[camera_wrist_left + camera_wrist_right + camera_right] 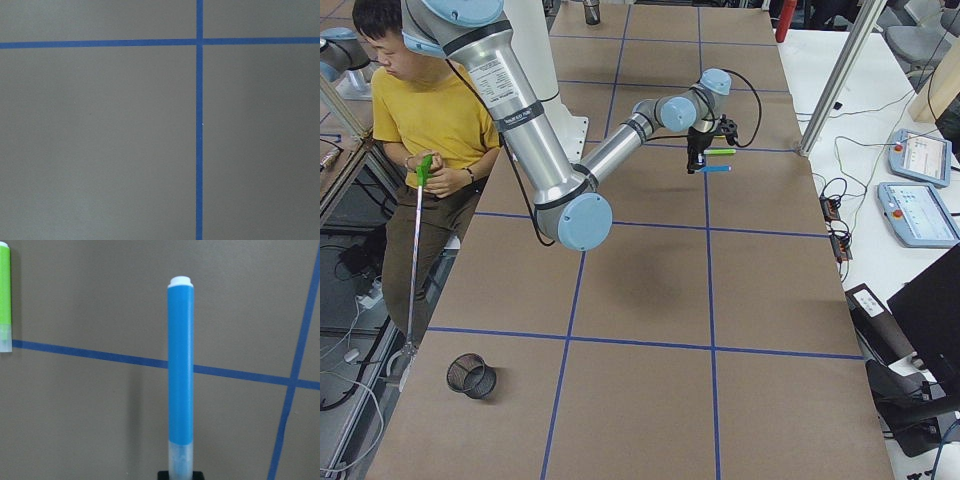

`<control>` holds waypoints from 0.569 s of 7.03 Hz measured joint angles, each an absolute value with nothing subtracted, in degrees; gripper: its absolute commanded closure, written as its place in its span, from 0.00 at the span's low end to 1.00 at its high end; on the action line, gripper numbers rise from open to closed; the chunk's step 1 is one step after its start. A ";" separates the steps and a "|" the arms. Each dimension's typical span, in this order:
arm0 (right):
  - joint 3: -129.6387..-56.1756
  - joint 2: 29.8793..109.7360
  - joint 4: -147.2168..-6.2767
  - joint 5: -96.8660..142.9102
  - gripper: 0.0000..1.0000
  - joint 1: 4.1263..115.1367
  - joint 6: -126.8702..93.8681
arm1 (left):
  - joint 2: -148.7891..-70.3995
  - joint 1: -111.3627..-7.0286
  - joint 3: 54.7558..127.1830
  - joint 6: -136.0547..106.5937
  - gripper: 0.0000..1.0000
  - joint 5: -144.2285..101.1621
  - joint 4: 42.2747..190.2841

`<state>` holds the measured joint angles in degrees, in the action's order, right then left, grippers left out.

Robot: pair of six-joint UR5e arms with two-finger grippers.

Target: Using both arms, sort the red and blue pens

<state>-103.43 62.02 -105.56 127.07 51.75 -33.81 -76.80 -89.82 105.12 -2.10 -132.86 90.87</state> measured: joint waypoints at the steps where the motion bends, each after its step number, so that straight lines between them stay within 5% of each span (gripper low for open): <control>1: -108.69 65.49 -111.10 126.88 1.00 52.28 -27.58 | -76.73 -89.82 105.14 -2.00 0.00 -132.88 90.88; 4: -121.68 81.59 -118.27 125.78 1.00 53.71 -12.31 | -76.65 -89.86 105.20 -1.86 0.00 -132.91 90.88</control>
<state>-121.68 81.59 -118.27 125.78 53.71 -12.31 -76.65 -89.86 105.20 -1.86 -132.91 90.88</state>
